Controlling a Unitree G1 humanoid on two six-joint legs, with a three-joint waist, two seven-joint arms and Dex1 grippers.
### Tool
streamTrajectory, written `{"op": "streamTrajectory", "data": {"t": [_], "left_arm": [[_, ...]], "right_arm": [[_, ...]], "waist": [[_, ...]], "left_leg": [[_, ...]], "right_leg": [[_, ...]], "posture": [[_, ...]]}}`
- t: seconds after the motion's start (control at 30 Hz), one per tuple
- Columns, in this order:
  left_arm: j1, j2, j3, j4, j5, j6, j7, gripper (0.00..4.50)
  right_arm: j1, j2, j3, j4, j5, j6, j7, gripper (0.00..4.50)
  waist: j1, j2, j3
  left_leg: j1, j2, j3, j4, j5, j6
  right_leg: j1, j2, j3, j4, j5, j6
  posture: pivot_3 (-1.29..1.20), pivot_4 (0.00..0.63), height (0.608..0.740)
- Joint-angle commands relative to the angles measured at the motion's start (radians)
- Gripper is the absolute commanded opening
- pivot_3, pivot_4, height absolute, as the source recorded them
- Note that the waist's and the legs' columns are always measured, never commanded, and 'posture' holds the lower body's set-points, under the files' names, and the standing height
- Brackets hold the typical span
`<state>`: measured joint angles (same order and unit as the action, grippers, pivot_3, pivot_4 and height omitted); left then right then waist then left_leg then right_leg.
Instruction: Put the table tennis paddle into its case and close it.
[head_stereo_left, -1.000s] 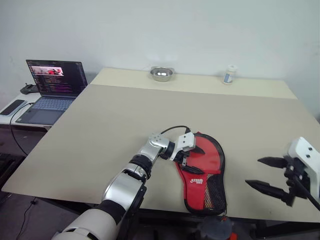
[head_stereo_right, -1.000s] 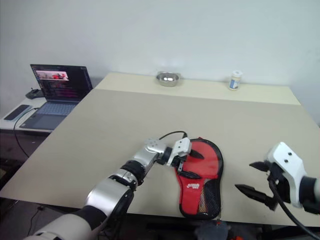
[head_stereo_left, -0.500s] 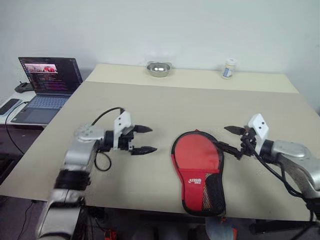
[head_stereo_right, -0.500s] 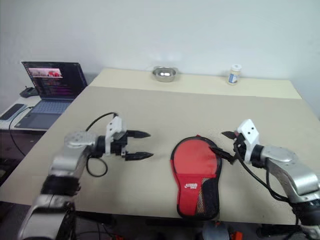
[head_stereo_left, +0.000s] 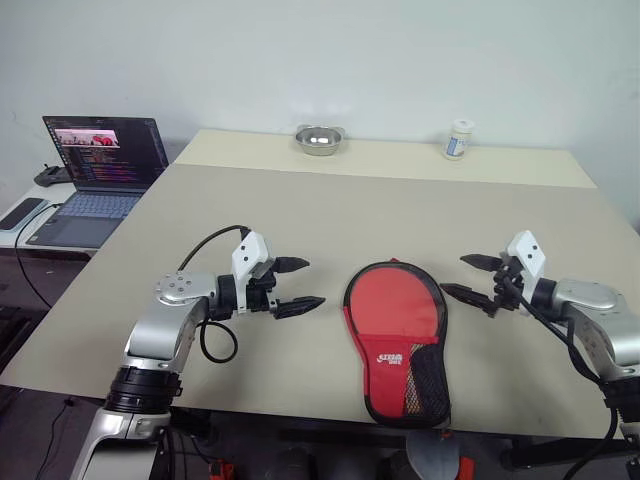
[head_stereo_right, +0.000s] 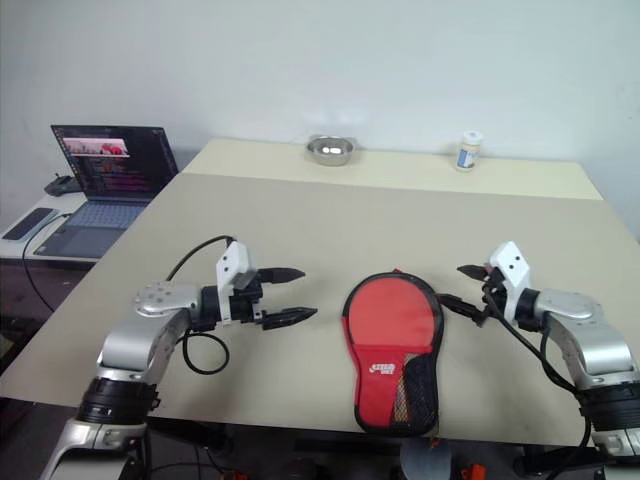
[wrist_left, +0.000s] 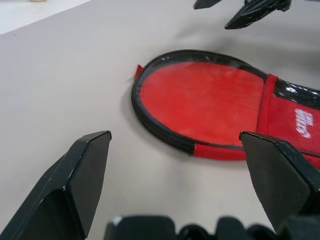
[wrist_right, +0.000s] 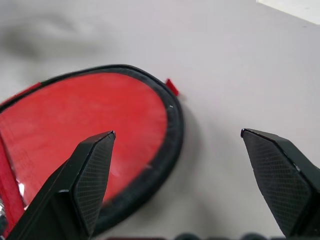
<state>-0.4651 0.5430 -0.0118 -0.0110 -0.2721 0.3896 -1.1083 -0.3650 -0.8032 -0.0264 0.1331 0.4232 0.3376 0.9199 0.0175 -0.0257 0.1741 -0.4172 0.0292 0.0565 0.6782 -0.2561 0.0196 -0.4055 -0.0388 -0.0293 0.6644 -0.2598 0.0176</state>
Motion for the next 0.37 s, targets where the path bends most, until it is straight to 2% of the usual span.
{"op": "streamTrajectory", "data": {"t": [0.03,0.37], "left_arm": [[-0.024,-0.011,-0.013,-0.048,-0.016,-0.009,0.032,4.50],[-0.070,-0.041,-0.073,0.075,0.012,-0.099,0.044,4.50]], "right_arm": [[0.012,-0.039,-0.085,0.002,-0.008,-0.025,0.013,4.43],[0.114,-0.048,-0.161,-0.196,0.018,0.077,-0.027,4.43]], "waist": [[0.001,0.000,0.000],[-0.005,0.000,0.000]], "left_leg": [[0.000,0.000,0.000,0.000,0.000,0.000],[0.002,0.001,0.003,0.000,0.000,0.000]], "right_leg": [[0.000,0.000,0.000,0.000,0.000,0.000],[0.000,0.001,0.004,0.001,0.000,0.001]], "posture": [[0.00,0.150,0.740],[0.00,0.150,0.740]]}}
